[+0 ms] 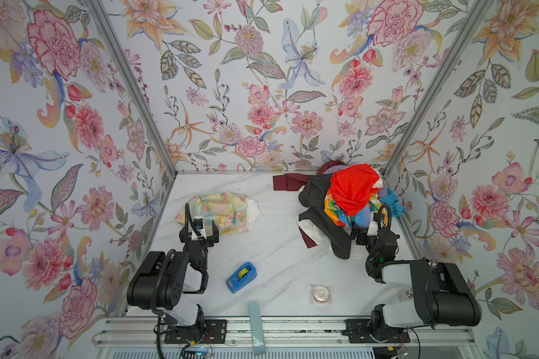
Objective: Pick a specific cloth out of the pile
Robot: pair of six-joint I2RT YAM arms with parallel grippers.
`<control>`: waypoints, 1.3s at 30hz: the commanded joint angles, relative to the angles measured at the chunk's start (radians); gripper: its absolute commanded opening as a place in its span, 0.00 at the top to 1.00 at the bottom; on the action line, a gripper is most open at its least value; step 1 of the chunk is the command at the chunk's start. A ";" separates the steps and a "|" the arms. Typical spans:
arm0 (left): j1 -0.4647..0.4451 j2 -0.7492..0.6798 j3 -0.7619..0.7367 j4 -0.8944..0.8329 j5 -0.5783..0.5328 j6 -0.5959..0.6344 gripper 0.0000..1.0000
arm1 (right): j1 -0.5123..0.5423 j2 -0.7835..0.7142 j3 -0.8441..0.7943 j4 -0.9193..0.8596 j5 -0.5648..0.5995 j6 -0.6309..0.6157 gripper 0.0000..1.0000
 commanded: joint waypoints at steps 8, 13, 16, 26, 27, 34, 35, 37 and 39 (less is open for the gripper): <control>0.003 -0.010 0.038 -0.047 -0.036 -0.009 0.01 | 0.054 0.044 0.026 0.074 0.053 -0.049 0.01; -0.001 -0.011 0.038 -0.049 -0.039 -0.006 0.01 | 0.054 0.043 0.025 0.072 0.052 -0.047 0.01; -0.002 -0.013 0.038 -0.046 -0.042 -0.004 0.01 | 0.054 0.043 0.025 0.072 0.053 -0.048 0.01; -0.002 -0.012 0.038 -0.041 -0.037 -0.003 0.01 | 0.054 0.043 0.024 0.072 0.053 -0.047 0.01; -0.002 -0.013 0.038 -0.042 -0.038 -0.003 0.01 | 0.054 0.043 0.025 0.072 0.053 -0.047 0.01; -0.002 -0.012 0.038 -0.041 -0.036 -0.003 0.01 | 0.050 0.045 0.028 0.067 0.046 -0.046 0.01; -0.001 -0.013 0.038 -0.040 -0.037 -0.003 0.01 | 0.050 0.045 0.028 0.067 0.045 -0.047 0.01; -0.002 -0.013 0.038 -0.040 -0.037 -0.003 0.01 | 0.051 0.045 0.029 0.067 0.045 -0.046 0.01; -0.002 -0.012 0.038 -0.042 -0.037 -0.003 0.01 | 0.051 0.043 0.026 0.071 0.047 -0.047 0.01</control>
